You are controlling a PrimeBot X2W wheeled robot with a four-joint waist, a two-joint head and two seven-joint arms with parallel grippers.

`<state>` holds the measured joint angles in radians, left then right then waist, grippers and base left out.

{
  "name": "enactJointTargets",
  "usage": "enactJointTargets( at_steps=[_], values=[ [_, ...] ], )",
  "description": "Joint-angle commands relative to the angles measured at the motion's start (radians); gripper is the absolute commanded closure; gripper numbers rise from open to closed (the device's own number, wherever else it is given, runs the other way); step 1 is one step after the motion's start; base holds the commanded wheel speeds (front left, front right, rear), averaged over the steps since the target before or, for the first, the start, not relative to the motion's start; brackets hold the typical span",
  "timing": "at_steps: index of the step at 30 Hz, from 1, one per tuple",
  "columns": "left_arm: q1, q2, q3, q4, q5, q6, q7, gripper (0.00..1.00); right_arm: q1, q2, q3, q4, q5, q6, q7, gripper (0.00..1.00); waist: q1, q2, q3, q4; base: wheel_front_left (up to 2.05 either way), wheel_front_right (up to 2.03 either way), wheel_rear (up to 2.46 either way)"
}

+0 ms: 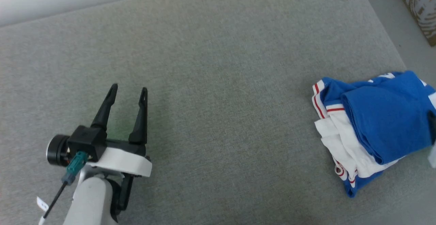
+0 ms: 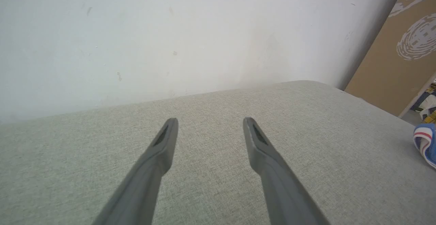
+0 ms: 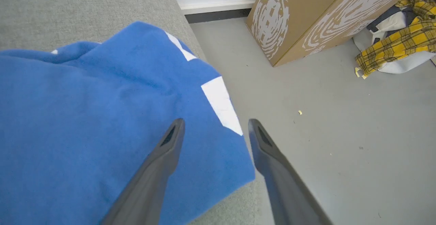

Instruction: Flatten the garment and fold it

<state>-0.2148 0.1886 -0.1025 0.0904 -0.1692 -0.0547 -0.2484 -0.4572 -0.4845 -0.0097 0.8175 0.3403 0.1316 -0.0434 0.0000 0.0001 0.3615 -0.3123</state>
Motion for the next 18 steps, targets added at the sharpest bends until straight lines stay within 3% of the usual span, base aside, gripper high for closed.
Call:
enactJointTargets(
  at_steps=[1, 8, 18],
  values=[
    [0.018, -0.008, 0.007, 0.009, -0.008, 0.010, -0.008, 0.00, 0.025, -0.009, -0.022, 0.013, -0.013, -0.001, -0.022, 0.00, 0.0000, -0.0001, -0.059, 0.036, 0.00, 0.00, 0.00],
    [0.091, -0.041, 0.039, 0.022, -0.032, 0.032, -0.013, 0.00, 0.170, 0.014, -0.091, -0.092, -0.035, -0.001, -0.106, 0.00, 0.0000, -0.0001, -0.171, 0.099, 0.00, 0.00, 0.00],
    [0.178, -0.066, 0.096, 0.009, -0.034, 0.050, -0.013, 0.00, 0.321, 0.225, -0.009, -0.474, -0.061, -0.001, -0.056, 0.00, 0.0000, -0.0001, -0.263, 0.210, 0.00, 0.00, 0.00]
  ],
)
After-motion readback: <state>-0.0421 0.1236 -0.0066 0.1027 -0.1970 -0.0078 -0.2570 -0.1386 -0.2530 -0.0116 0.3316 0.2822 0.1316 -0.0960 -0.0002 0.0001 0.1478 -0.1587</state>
